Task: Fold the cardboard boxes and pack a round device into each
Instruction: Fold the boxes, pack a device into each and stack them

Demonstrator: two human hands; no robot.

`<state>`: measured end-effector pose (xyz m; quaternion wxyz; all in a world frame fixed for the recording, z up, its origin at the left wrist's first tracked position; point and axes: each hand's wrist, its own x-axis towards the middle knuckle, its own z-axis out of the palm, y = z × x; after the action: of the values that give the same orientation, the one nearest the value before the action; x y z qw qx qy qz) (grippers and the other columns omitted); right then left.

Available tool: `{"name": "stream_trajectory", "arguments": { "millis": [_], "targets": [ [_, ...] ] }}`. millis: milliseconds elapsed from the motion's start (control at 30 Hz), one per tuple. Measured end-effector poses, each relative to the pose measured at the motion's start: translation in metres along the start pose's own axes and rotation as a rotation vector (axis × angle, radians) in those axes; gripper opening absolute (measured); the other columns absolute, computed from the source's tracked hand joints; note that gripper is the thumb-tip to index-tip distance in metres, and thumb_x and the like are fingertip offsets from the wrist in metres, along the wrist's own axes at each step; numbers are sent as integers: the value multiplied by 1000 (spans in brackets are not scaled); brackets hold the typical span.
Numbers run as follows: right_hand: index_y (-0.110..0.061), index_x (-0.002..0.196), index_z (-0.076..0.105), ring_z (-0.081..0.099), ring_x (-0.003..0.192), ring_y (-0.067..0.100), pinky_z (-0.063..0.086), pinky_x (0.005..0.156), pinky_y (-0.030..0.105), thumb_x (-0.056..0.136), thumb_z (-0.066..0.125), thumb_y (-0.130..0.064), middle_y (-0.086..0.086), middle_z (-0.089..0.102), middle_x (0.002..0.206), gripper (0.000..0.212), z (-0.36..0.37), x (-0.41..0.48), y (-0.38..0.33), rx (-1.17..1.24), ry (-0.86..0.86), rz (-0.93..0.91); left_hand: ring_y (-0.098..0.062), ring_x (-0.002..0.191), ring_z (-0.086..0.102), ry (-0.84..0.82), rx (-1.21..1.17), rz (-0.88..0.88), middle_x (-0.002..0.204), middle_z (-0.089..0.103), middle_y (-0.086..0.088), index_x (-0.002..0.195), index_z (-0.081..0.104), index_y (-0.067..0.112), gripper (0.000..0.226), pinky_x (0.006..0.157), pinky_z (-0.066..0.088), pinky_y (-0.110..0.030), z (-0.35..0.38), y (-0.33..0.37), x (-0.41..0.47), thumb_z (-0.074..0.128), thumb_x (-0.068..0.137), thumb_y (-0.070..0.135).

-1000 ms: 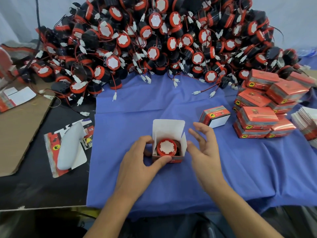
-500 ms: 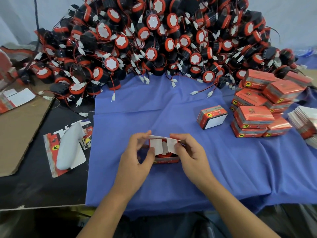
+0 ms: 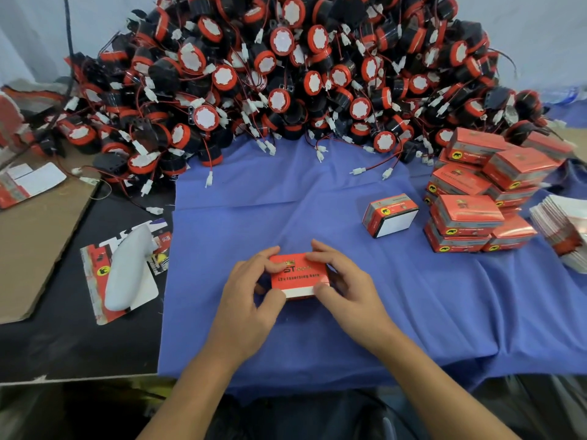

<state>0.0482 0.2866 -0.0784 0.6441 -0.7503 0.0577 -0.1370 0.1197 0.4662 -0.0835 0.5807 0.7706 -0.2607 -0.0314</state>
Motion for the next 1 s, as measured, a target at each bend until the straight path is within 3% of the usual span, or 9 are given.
{"name": "stream_trajectory", "arguments": {
  "millis": [100, 300, 433, 533, 667, 733, 800, 1000],
  "targets": [
    [-25, 129, 65, 50, 137, 3, 49, 105, 26, 89, 57, -7, -16, 51, 150, 45, 1, -1, 3, -71, 8, -38, -11, 113, 57, -2, 58, 3, 135, 57, 22, 115, 60, 36, 39, 84, 51, -20, 2, 0, 1, 63, 79, 23],
    [-47, 127, 63, 40, 147, 8, 47, 106, 23, 97, 53, -10, -35, 52, 140, 49, 4, 1, 6, -129, 27, -155, -10, 112, 55, -28, 158, 64, 139, 55, 26, 125, 61, 43, 39, 87, 46, -15, 0, -2, 1, 60, 90, 26],
    [-44, 124, 65, 42, 146, 7, 46, 110, 31, 103, 52, -17, -35, 54, 138, 37, 4, 3, 6, -192, 74, -189, -11, 113, 55, -20, 192, 89, 139, 56, 26, 128, 61, 46, 33, 86, 46, -15, 1, -3, 2, 58, 97, 33],
    [-41, 125, 67, 36, 148, 4, 41, 113, 27, 103, 55, -22, -35, 54, 138, 32, 3, 2, 6, -251, 45, -202, -11, 114, 54, -29, 201, 101, 142, 53, 27, 129, 62, 47, 31, 88, 44, -13, 1, -4, 2, 57, 98, 45],
    [-54, 126, 63, 35, 149, 4, 41, 116, 35, 94, 59, -15, -20, 46, 152, 50, 2, -1, 3, -213, 8, -147, -12, 124, 50, -82, 223, 115, 149, 46, 27, 134, 58, 50, 44, 96, 44, -20, 0, -5, 1, 61, 91, 56],
    [-49, 127, 64, 38, 147, 7, 42, 116, 40, 94, 61, -14, -12, 46, 154, 48, 3, -1, 4, -225, 20, -144, -12, 126, 49, -82, 232, 122, 150, 45, 26, 136, 58, 47, 46, 96, 45, -21, 0, -6, 1, 62, 91, 54],
    [-35, 133, 65, 39, 147, 9, 42, 116, 41, 96, 63, -15, -9, 48, 152, 41, 3, 0, 7, -255, 27, -156, -9, 122, 51, -47, 226, 111, 147, 49, 26, 135, 60, 45, 40, 92, 44, -13, 1, -7, 2, 65, 95, 49],
    [-28, 130, 68, 46, 142, 8, 44, 110, 25, 100, 61, -18, -9, 58, 142, 33, 3, 3, 10, -287, 79, -217, -3, 121, 53, 17, 213, 100, 139, 57, 22, 127, 61, 49, 31, 93, 44, -12, 2, -5, 4, 64, 97, 47]
  ]
}}
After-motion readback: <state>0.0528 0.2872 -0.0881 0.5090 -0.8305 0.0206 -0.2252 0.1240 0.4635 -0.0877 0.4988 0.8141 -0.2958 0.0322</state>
